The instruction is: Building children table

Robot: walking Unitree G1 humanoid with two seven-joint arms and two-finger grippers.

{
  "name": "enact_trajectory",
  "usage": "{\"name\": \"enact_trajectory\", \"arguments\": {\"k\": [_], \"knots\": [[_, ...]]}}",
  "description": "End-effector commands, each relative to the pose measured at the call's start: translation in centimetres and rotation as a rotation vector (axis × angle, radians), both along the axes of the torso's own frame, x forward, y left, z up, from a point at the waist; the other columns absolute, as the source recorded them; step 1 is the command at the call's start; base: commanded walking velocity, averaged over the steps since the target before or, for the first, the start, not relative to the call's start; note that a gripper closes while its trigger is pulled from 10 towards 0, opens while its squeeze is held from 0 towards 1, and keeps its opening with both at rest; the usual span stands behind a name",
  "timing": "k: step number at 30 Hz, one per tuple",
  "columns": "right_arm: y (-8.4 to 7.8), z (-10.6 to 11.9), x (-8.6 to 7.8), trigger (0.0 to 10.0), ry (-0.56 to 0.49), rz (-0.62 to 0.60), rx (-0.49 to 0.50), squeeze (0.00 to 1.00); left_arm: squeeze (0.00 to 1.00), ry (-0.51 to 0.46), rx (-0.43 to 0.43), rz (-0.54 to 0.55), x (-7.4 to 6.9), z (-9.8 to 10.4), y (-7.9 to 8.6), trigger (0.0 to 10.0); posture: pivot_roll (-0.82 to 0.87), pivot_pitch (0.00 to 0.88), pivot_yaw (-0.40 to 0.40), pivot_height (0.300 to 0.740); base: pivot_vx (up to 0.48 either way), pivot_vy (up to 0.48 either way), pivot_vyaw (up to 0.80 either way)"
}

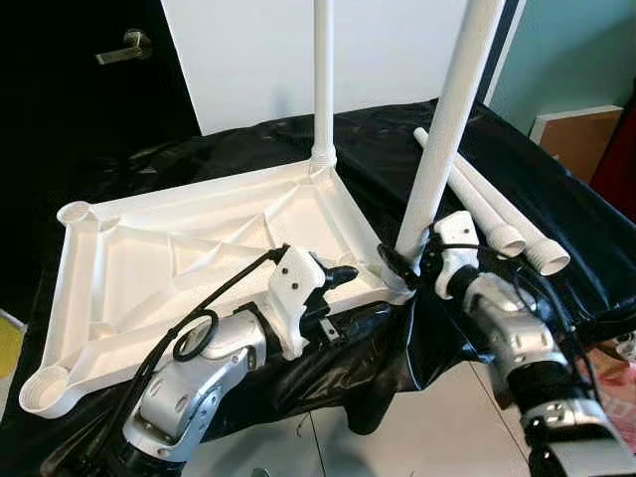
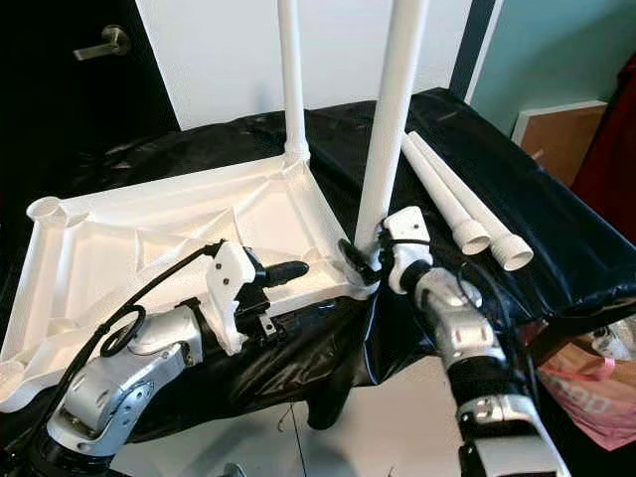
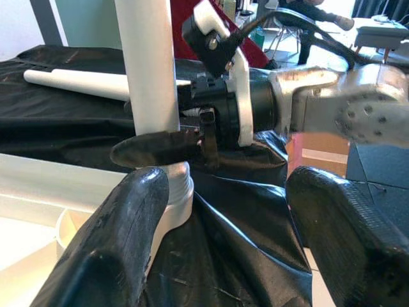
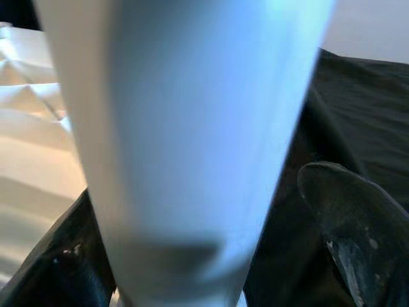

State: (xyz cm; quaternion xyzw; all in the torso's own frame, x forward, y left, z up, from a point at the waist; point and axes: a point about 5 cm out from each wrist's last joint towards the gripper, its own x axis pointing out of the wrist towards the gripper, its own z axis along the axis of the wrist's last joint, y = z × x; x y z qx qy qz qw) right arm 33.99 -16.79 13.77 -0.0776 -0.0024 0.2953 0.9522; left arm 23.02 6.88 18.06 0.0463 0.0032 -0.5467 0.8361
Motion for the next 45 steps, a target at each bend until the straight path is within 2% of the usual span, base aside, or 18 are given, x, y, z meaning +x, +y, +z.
{"name": "enact_trajectory", "arguments": {"k": [1,4,9,12,20,22,23,24,25,28,31,32,37,45], "knots": [[-0.5,0.0,0.1,10.0,0.01,0.013,0.007,0.0,0.0,-0.005,0.006,-0.011,0.0,0.1,0.0,10.0,-0.03,0.0,0.011,0.74,0.0,0.0,0.0],[-0.7,0.4,0.4,10.0,0.036,0.077,-0.002,0.0,0.0,-0.01,0.005,-0.008,0.1,0.1,0.0,10.0,-0.03,0.0,0.009,0.74,0.0,0.0,0.0],[-0.9,0.0,0.0,10.0,0.109,0.28,-0.055,0.0,0.0,-0.014,0.004,0.0,0.2,0.2,0.1,10.0,-0.02,0.0,0.012,0.74,0.0,0.0,0.0],[-1.1,-0.2,-0.2,10.0,0.135,0.339,-0.068,0.0,0.0,-0.015,0.005,0.002,0.2,0.2,0.1,10.0,-0.02,0.0,0.013,0.74,0.0,0.0,0.0],[-1.7,-0.1,-0.3,10.0,0.159,0.382,-0.076,0.0,0.0,-0.018,0.006,0.0,0.2,0.3,0.1,10.0,-0.02,0.0,0.016,0.74,0.0,0.0,0.0],[-1.8,-0.3,-1.1,10.0,0.193,0.455,-0.088,0.0,0.0,-0.018,0.007,0.002,0.3,0.3,0.2,10.0,-0.02,0.0,0.016,0.74,0.0,0.0,0.0],[-1.8,-0.3,-1.1,10.0,0.193,0.455,-0.088,0.0,0.0,-0.018,0.007,0.002,0.3,0.3,0.2,10.0,-0.02,0.0,0.016,0.74,0.0,0.0,0.0],[-1.7,-0.7,-2.3,10.0,0.238,0.558,-0.108,0.0,0.0,-0.017,0.006,0.002,0.2,0.3,0.2,10.0,-0.02,0.0,0.015,0.74,0.0,0.0,0.0],[-1.7,-0.8,-2.8,10.0,0.256,0.601,-0.123,0.0,0.0,-0.016,0.005,0.001,0.2,0.3,0.1,10.0,-0.02,0.0,0.014,0.74,0.0,0.0,0.0],[-1.8,-0.9,-3.4,10.0,0.272,0.643,-0.146,0.0,0.0,-0.016,0.002,0.0,0.2,0.3,0.0,10.0,-0.03,0.0,0.013,0.74,0.0,0.0,0.0],[-2.1,-0.7,-3.3,10.0,0.253,0.622,-0.154,0.0,0.0,-0.016,0.0,0.0,0.2,0.3,0.0,10.0,-0.03,0.0,0.012,0.74,0.0,0.0,0.0],[-2.4,-0.5,-2.7,10.0,0.223,0.557,-0.148,0.0,0.0,-0.016,-0.001,0.0,0.2,0.3,0.0,10.0,-0.03,0.0,0.011,0.74,0.0,0.0,0.0],[-2.4,-0.6,-1.9,10.0,0.187,0.475,-0.143,0.0,0.0,-0.014,-0.002,-0.002,0.1,0.3,-0.1,10.0,-0.03,0.0,0.01,0.74,0.0,0.0,0.0],[-1.2,-0.8,-2.0,10.0,0.125,0.405,-0.076,0.0,0.0,-0.013,0.0,0.002,0.1,0.2,0.0,10.0,-0.02,0.0,0.01,0.74,0.0,0.0,0.0]]}}
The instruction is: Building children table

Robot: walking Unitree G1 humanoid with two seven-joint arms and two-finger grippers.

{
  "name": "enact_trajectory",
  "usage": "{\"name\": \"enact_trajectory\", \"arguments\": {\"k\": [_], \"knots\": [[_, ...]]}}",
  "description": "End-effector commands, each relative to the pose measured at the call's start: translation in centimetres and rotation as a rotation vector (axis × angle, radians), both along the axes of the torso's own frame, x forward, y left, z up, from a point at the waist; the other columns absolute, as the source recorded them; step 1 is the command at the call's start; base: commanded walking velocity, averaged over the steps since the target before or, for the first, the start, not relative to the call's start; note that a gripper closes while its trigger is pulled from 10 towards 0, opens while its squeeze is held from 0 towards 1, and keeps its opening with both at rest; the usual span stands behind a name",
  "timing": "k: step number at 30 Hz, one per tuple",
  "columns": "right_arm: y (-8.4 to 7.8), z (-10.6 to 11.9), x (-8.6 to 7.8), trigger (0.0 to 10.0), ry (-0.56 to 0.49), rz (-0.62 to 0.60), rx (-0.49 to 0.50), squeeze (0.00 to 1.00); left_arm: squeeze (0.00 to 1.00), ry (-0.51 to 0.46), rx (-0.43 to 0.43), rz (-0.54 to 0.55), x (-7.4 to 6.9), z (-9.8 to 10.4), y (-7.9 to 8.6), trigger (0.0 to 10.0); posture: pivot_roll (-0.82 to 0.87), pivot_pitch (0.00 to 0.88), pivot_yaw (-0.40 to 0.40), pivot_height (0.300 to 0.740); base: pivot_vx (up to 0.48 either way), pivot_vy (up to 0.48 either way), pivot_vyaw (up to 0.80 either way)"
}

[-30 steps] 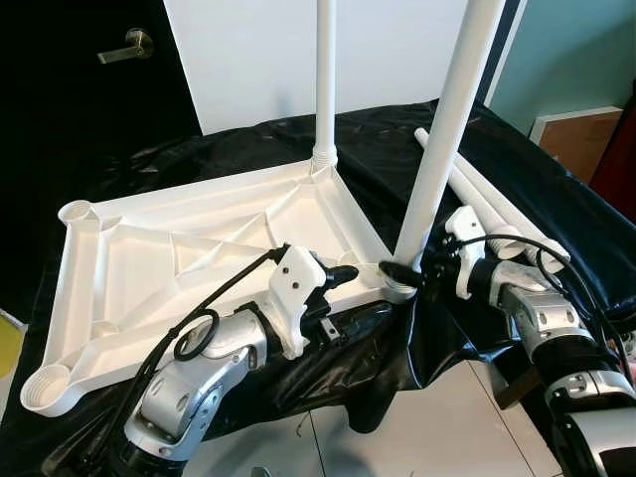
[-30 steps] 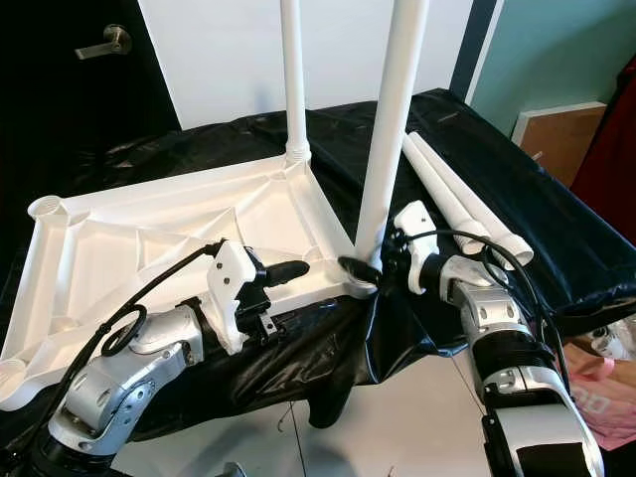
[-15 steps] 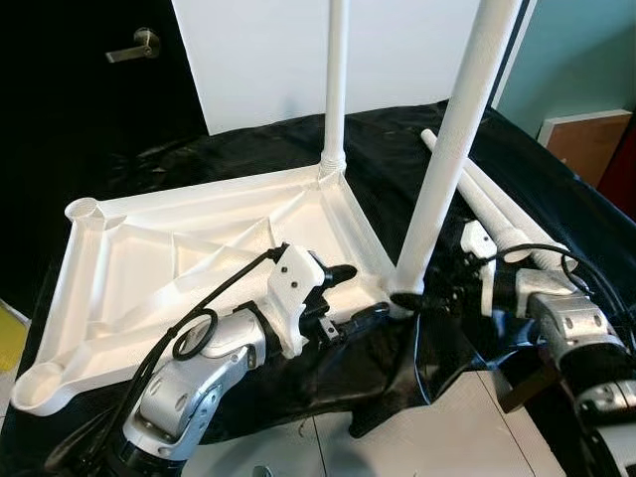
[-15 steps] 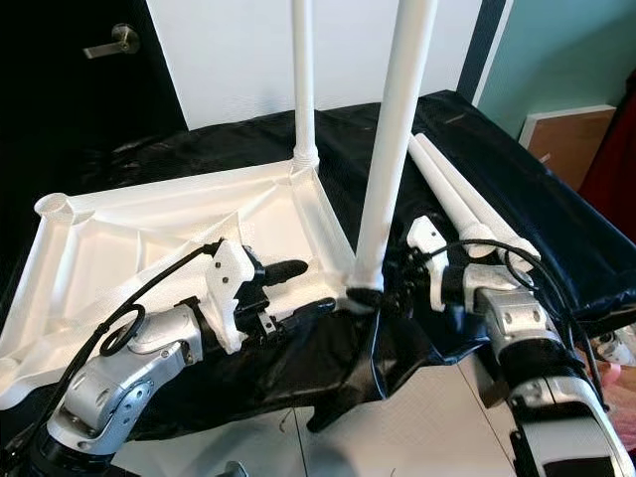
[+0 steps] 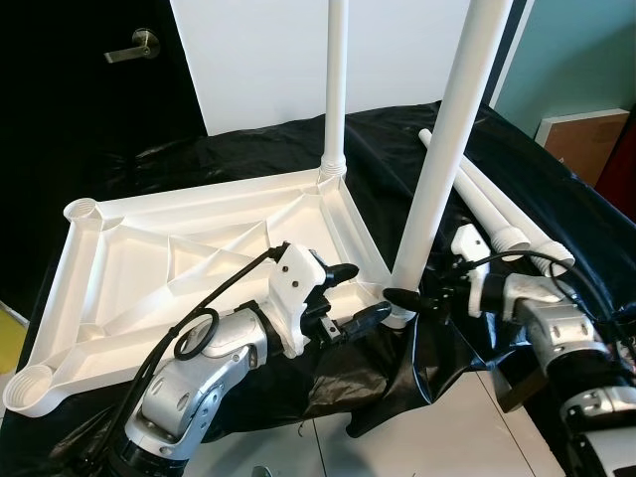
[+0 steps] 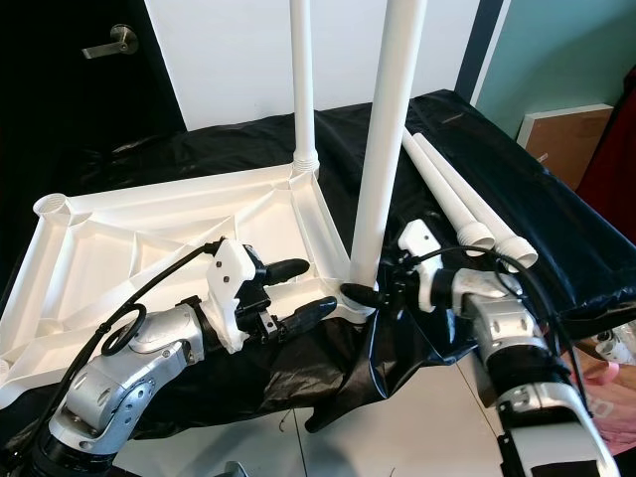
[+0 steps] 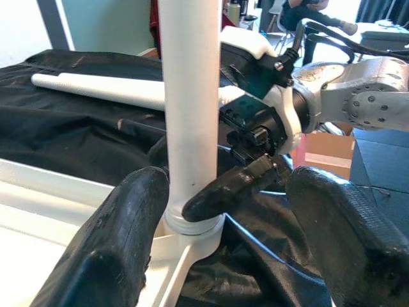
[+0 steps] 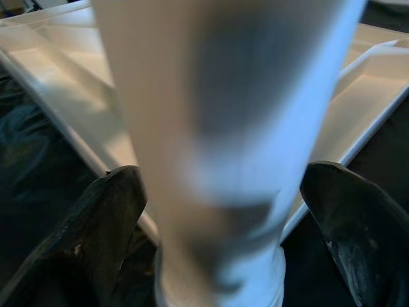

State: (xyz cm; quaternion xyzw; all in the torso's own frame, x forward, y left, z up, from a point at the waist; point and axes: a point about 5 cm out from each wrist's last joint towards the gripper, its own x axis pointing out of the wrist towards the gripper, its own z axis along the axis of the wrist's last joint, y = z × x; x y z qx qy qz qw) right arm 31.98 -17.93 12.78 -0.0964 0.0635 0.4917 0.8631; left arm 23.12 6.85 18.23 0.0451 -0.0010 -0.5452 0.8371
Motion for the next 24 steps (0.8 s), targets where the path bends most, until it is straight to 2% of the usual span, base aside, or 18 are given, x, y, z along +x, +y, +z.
{"name": "enact_trajectory", "arguments": {"k": [1,5,8,9,10,20,21,22,23,24], "knots": [[0.0,0.2,0.0,10.0,-0.018,-0.015,0.017,0.0,0.0,-0.008,0.007,-0.001,0.0,0.1,0.1,10.0,-0.02,0.0,0.01,0.74,0.0,0.0,0.0],[1.6,-0.6,-0.3,10.0,-0.05,-0.091,0.107,0.0,0.0,-0.005,0.008,0.0,-0.1,0.1,0.2,10.0,-0.02,0.004,0.012,0.74,0.0,0.0,0.0],[1.7,-0.7,-0.3,10.0,-0.059,-0.105,0.112,0.0,0.0,-0.005,0.008,-0.001,-0.1,0.1,0.2,10.0,-0.02,0.004,0.012,0.74,0.0,0.0,0.0],[1.8,-0.8,-0.2,4.1,-0.059,-0.117,0.119,0.0,0.0,-0.005,0.008,-0.001,-0.1,0.1,0.2,10.0,-0.02,0.004,0.013,0.74,0.0,0.0,0.0],[1.9,-0.9,-0.2,0.0,-0.061,-0.132,0.123,0.0,0.0,-0.005,0.008,-0.002,-0.1,0.1,0.1,10.0,-0.02,0.005,0.014,0.74,0.0,0.0,0.0],[2.4,-1.5,-0.3,0.0,-0.066,-0.233,0.13,0.0,0.0,-0.005,0.011,-0.005,-0.1,0.0,0.1,10.0,-0.02,0.008,0.016,0.74,0.0,0.0,0.0],[2.4,-1.6,-0.3,4.8,-0.065,-0.262,0.133,0.0,0.0,-0.004,0.012,-0.004,-0.2,0.0,0.1,10.0,-0.02,0.008,0.016,0.74,0.0,0.0,0.0],[2.4,-1.6,-0.3,4.8,-0.065,-0.262,0.133,0.0,0.0,-0.004,0.012,-0.004,-0.2,0.0,0.1,10.0,-0.02,0.008,0.016,0.74,0.0,0.0,0.0],[2.4,-1.7,-0.3,10.0,-0.066,-0.287,0.14,0.0,0.0,-0.003,0.012,-0.004,-0.2,0.0,0.1,10.0,-0.02,0.008,0.016,0.74,0.0,0.0,0.0],[2.5,-1.6,-0.3,10.0,-0.071,-0.317,0.151,0.0,0.0,-0.002,0.012,-0.004,-0.2,0.0,0.1,10.0,-0.02,0.008,0.016,0.74,0.0,0.0,0.0]]}}
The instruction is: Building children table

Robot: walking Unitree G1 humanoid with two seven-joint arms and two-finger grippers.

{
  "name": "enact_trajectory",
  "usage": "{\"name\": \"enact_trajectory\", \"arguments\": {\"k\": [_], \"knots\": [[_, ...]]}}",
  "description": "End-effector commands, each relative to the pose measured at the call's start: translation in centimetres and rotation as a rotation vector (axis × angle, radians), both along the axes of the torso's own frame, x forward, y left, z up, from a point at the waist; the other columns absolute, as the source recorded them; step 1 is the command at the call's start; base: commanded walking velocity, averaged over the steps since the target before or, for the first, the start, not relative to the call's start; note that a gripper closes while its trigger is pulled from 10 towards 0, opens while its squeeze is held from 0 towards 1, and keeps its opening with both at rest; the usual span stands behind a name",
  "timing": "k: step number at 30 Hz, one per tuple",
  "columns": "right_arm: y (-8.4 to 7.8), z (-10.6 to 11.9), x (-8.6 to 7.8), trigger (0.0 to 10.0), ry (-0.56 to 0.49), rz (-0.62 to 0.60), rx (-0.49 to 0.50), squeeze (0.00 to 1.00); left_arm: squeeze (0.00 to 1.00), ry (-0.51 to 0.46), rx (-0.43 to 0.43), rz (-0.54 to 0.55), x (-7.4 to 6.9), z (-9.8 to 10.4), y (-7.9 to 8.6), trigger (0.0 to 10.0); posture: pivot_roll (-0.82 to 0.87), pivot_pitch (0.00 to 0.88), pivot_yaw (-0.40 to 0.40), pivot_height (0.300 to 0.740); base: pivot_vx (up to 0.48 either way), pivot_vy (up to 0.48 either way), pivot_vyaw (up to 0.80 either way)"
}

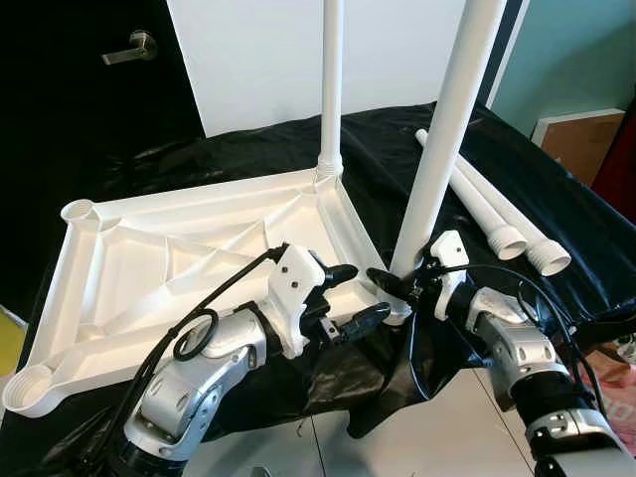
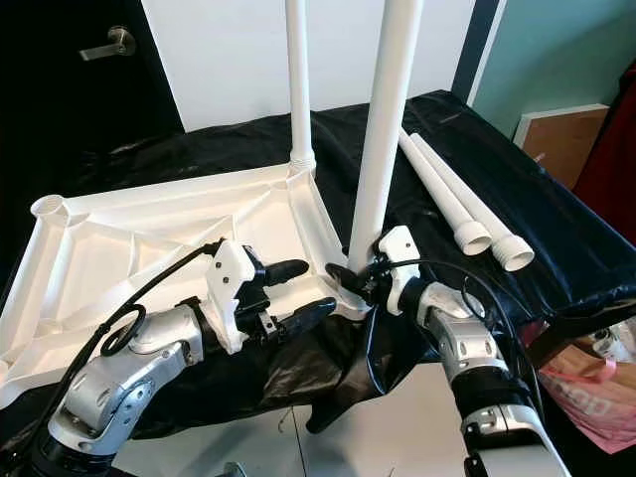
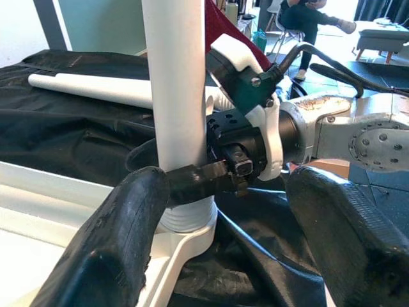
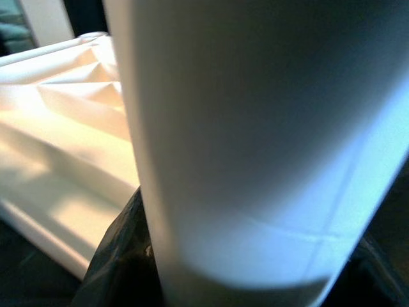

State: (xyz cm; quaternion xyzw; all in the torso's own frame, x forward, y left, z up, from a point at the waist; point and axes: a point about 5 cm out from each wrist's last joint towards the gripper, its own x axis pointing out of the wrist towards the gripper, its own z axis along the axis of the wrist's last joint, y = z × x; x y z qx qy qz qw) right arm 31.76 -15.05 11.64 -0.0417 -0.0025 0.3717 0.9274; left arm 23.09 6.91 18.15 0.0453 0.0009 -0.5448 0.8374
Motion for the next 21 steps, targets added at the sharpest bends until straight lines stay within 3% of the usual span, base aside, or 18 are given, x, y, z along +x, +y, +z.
{"name": "enact_trajectory", "arguments": {"k": [1,4,7,10,17,19,21], "knots": [[-0.4,-0.5,0.0,10.0,0.027,-0.085,0.003,0.0,0.0,-0.004,0.009,-0.004,-0.2,0.1,0.1,10.0,-0.01,0.012,0.006,0.74,0.0,0.0,0.0],[-0.4,-0.6,0.0,10.0,0.028,-0.108,0.003,0.0,0.0,-0.004,0.01,-0.003,-0.2,0.1,0.1,10.0,-0.01,0.012,0.006,0.74,0.0,0.0,0.0],[-0.2,-0.8,0.0,10.0,0.008,-0.287,0.005,0.0,0.0,-0.004,0.011,-0.002,-0.3,0.0,0.1,10.0,-0.02,0.007,0.001,0.74,0.0,0.0,0.0],[-0.2,-0.8,0.0,10.0,0.002,-0.32,0.01,0.0,0.0,-0.004,0.011,-0.002,-0.3,0.0,0.1,10.0,-0.02,0.007,0.001,0.74,0.0,0.0,0.0],[1.2,-0.8,-0.9,10.0,-0.024,-0.541,0.058,0.0,0.0,-0.002,0.009,-0.009,-0.4,-0.1,0.0,10.0,-0.02,0.002,0.0,0.74,0.0,0.0,0.0],[1.6,-1.2,-1.5,10.0,0.003,-0.713,0.066,0.0,0.0,-0.002,0.012,-0.015,-0.4,-0.1,-0.1,10.0,-0.02,0.0,0.001,0.74,0.0,0.0,0.0],[1.6,-1.3,-1.7,10.0,0.002,-0.752,0.063,0.0,0.0,-0.002,0.013,-0.017,-0.3,-0.1,-0.1,10.0,-0.02,0.0,0.001,0.74,0.0,0.0,0.0]]}}
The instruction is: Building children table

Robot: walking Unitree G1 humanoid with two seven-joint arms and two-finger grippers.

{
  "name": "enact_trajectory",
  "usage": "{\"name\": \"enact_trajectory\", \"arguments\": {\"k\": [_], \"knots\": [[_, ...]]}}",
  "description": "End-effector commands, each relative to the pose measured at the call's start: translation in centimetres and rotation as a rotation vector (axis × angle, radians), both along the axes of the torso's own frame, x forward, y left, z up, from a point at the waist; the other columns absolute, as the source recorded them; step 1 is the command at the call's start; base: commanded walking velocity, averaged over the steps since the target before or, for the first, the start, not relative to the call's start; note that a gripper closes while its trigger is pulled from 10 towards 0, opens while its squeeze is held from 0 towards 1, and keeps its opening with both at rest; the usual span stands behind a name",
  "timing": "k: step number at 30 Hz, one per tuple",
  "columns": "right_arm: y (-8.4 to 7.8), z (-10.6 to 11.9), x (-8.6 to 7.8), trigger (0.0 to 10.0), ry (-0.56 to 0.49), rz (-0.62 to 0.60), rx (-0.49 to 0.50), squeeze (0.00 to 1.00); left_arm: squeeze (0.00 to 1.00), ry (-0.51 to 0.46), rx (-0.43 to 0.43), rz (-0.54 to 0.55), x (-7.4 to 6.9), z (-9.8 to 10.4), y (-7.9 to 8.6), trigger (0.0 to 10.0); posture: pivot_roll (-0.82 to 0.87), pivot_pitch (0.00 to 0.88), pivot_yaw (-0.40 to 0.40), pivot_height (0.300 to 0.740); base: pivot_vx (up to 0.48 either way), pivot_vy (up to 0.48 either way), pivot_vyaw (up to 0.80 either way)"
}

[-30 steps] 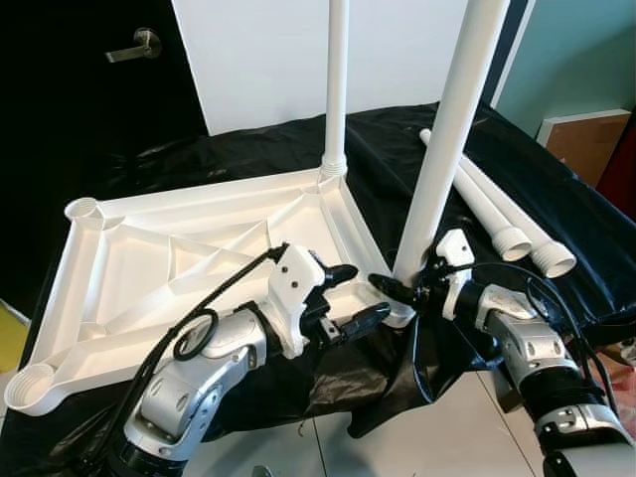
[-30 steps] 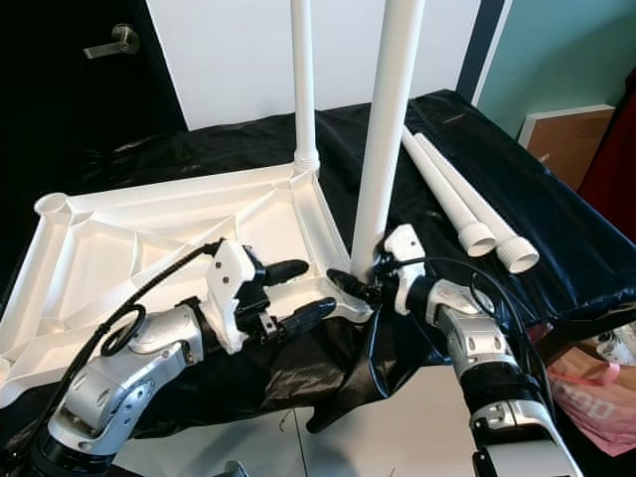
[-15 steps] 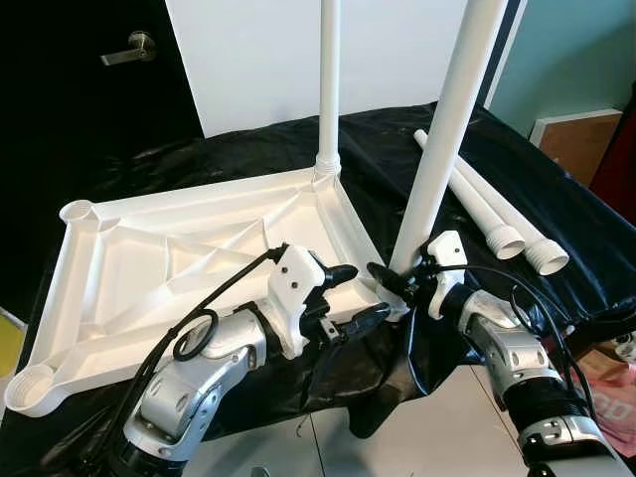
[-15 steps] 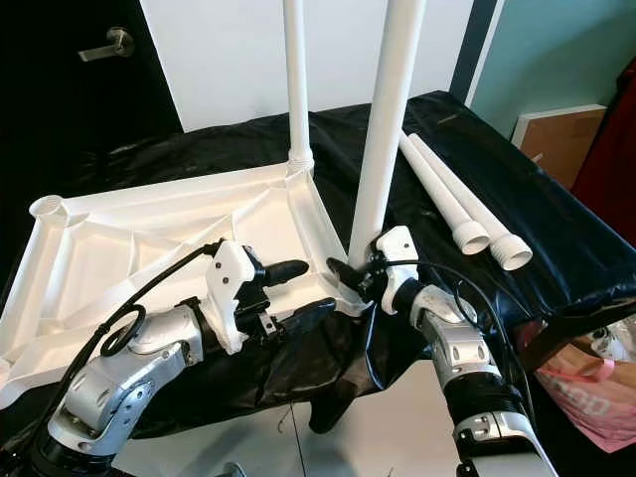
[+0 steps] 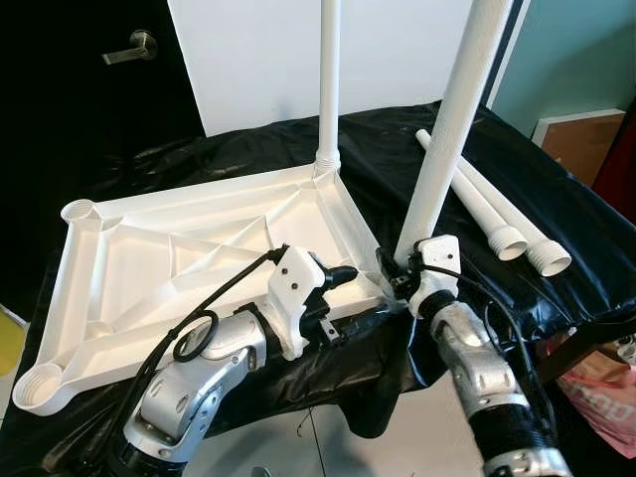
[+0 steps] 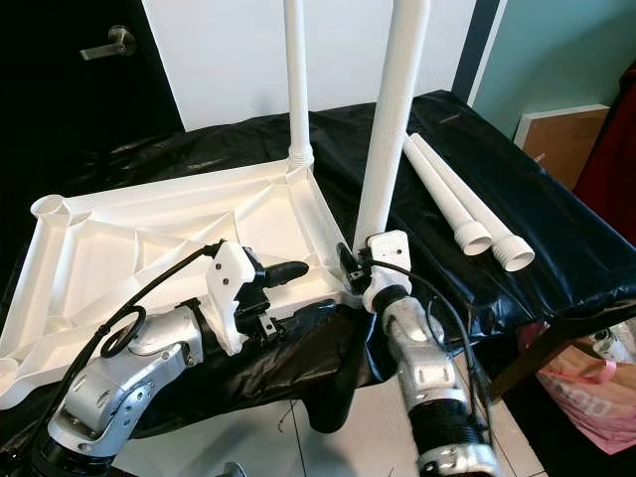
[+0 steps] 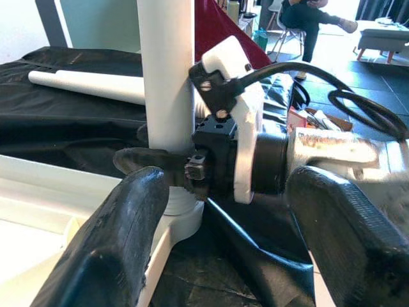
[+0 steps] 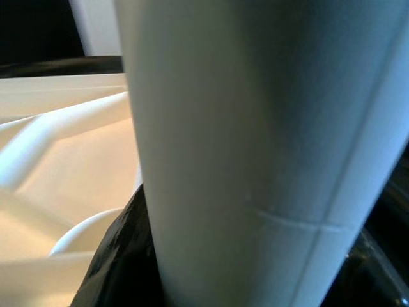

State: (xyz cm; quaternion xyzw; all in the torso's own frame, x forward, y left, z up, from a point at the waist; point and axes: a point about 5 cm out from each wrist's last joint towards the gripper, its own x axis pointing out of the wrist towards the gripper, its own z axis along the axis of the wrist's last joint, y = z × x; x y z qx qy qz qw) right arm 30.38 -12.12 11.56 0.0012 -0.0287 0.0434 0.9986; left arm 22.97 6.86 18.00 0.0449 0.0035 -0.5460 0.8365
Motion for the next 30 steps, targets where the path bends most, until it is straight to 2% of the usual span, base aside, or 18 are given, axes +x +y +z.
{"name": "enact_trajectory", "arguments": {"k": [1,5,9,17,18,23,28,30], "knots": [[-1.3,-1.2,-0.4,10.0,0.06,-0.096,-0.027,0.0,0.0,-0.007,0.01,-0.015,-0.2,0.0,0.0,10.0,-0.02,0.0,0.001,0.74,0.0,0.0,0.0],[-1.3,-1.3,-0.6,10.0,0.06,-0.124,-0.033,0.0,0.0,-0.007,0.011,-0.016,-0.2,0.0,0.0,10.0,-0.02,0.0,-0.001,0.74,0.0,0.0,0.0],[-0.4,-1.4,-1.1,10.0,0.064,-0.135,-0.026,0.0,0.0,-0.01,0.011,-0.015,-0.1,0.0,-0.1,10.0,-0.02,0.0,-0.002,0.74,0.0,0.0,0.0],[-0.1,-0.2,-1.3,10.0,0.001,-0.164,-0.013,0.0,0.0,-0.021,0.007,-0.02,0.0,0.1,-0.2,10.0,-0.02,0.0,-0.002,0.74,0.0,0.0,0.0],[-0.1,0.1,-1.3,10.0,-0.016,-0.169,-0.017,1.0,0.0,-0.022,0.007,-0.021,0.0,0.1,-0.3,10.0,-0.02,0.0,-0.001,0.74,0.0,0.0,0.0],[-0.1,0.5,-1.3,10.0,-0.037,-0.165,-0.022,1.0,0.0,-0.023,0.007,-0.022,0.0,0.1,-0.3,10.0,-0.02,0.0,0.0,0.74,0.0,0.0,0.0],[-0.4,0.9,-1.4,10.0,-0.058,-0.109,-0.019,1.0,0.0,-0.025,0.005,-0.02,0.0,0.2,-0.4,10.0,-0.03,0.0,0.0,0.74,0.0,0.0,0.0],[-0.9,1.1,-1.4,10.0,-0.075,-0.066,-0.014,1.0,0.0,-0.026,0.002,-0.017,0.1,0.2,-0.4,10.0,-0.03,0.0,0.001,0.74,0.0,0.0,0.0]]}}
